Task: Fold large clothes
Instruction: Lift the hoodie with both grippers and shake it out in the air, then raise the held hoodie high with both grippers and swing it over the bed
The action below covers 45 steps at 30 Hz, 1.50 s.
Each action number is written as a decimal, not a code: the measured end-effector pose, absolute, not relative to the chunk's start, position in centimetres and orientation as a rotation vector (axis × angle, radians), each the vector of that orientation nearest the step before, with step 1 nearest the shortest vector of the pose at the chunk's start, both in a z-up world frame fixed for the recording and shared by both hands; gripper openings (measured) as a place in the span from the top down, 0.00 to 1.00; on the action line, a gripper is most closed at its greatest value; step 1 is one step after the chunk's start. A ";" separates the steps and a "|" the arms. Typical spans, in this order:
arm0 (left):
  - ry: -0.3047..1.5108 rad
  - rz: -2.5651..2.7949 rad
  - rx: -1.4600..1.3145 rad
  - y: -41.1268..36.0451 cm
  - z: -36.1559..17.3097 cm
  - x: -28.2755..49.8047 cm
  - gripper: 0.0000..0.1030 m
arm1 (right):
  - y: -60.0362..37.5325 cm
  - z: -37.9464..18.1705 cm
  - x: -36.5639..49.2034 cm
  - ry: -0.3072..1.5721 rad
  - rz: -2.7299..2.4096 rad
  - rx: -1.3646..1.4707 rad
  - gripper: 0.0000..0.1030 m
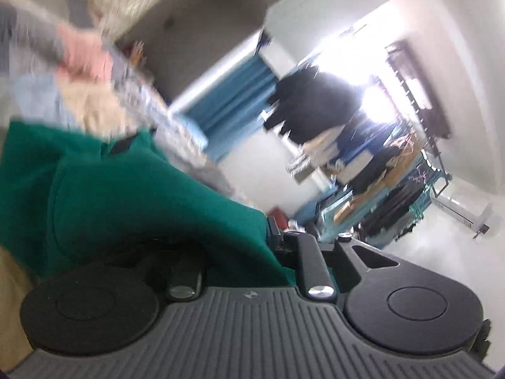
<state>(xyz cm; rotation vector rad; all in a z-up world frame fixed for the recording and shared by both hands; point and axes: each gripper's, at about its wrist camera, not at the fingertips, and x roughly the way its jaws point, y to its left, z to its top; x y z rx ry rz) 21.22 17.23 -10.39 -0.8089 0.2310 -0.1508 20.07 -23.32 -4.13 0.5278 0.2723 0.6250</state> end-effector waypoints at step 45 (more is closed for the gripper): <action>0.207 -0.079 -0.443 12.9 21.8 38.7 0.86 | -23.2 17.9 36.0 0.135 0.440 0.239 0.85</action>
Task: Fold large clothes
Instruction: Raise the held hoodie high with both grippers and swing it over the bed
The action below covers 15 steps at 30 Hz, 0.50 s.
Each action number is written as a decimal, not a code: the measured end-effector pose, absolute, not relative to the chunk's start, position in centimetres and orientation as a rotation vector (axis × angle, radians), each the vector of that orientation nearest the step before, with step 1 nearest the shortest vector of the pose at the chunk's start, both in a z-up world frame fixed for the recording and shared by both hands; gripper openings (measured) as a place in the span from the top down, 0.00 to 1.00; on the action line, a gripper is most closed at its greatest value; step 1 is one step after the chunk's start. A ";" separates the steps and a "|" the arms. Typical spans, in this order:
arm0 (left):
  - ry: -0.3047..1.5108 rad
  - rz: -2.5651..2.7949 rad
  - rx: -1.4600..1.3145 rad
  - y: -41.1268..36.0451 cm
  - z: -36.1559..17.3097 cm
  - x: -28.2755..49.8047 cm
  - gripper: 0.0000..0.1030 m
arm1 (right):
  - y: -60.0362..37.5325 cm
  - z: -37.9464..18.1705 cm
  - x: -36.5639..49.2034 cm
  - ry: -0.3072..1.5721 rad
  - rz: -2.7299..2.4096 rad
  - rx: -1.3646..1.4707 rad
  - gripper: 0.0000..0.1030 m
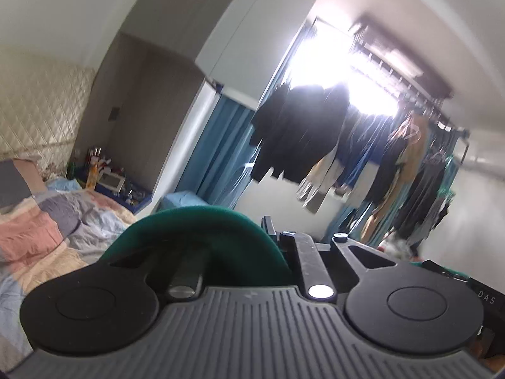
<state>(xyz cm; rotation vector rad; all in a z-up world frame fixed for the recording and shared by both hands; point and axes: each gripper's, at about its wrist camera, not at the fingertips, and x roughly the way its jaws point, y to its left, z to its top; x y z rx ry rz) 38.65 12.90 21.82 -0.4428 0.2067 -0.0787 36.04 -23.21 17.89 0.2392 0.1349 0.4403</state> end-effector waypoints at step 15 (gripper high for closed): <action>0.670 0.039 -0.435 14.9 -14.3 75.7 0.86 | -18.4 -13.6 67.6 0.511 0.287 0.261 0.85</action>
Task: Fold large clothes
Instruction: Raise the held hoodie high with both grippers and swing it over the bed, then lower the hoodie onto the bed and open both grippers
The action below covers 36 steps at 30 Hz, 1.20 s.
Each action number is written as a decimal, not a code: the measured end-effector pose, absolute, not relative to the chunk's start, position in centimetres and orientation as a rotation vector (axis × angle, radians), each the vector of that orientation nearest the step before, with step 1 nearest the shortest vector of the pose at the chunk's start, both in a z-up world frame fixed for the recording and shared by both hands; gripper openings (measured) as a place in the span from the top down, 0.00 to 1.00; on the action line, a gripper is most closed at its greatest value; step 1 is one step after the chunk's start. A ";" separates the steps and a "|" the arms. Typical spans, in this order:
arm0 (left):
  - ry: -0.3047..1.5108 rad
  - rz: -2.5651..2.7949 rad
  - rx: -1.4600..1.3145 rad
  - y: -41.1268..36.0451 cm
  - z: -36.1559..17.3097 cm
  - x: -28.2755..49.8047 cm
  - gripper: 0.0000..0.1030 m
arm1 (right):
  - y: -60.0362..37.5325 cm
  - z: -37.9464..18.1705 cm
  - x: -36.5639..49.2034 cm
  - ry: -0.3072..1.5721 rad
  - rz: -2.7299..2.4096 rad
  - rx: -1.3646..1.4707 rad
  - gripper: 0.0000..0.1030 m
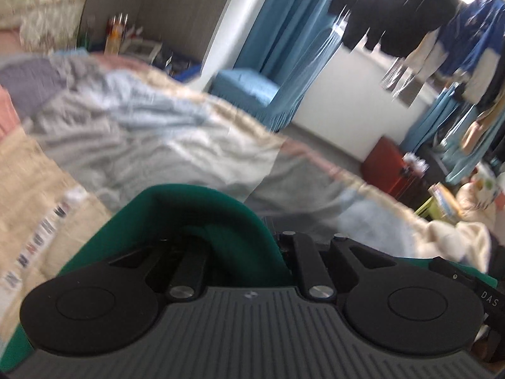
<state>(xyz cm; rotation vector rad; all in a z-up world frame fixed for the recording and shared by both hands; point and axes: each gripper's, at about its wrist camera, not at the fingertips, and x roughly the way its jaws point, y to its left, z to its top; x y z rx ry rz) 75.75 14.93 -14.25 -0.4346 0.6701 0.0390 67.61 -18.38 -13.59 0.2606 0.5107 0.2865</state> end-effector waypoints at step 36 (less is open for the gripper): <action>0.801 -0.005 -0.286 13.8 -15.4 74.1 0.21 | -16.4 -15.9 64.4 0.698 0.329 0.207 0.32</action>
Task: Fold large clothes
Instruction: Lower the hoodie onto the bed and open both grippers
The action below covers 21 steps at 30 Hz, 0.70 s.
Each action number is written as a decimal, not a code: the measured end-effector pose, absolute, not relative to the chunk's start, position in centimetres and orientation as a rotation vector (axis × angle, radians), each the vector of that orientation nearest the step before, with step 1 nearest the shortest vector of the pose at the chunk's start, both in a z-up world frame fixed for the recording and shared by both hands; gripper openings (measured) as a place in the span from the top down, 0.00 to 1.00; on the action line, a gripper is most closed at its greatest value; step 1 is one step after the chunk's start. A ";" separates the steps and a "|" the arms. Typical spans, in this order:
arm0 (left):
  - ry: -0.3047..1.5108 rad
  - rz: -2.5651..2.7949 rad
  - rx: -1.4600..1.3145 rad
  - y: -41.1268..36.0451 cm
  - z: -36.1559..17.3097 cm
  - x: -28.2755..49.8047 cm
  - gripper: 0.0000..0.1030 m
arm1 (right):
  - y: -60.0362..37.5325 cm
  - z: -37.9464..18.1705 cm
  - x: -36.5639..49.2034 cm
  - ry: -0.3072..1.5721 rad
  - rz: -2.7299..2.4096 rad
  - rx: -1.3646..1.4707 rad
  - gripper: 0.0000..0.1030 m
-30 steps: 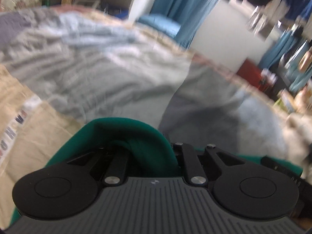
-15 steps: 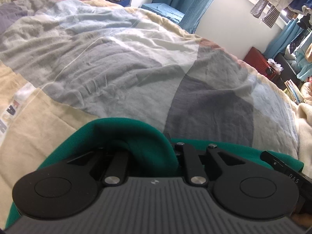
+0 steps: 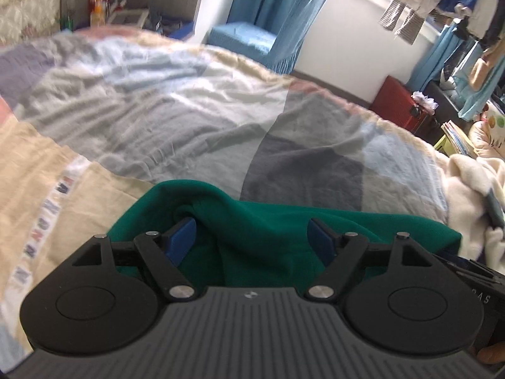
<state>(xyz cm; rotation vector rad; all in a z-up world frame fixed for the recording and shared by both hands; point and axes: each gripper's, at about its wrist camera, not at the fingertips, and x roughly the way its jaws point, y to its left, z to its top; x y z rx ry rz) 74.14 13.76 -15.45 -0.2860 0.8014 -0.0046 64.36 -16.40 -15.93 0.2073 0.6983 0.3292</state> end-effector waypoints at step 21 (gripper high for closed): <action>0.554 -0.023 -0.232 9.0 -4.3 39.2 0.21 | -19.1 -6.2 34.2 0.477 0.348 0.102 0.32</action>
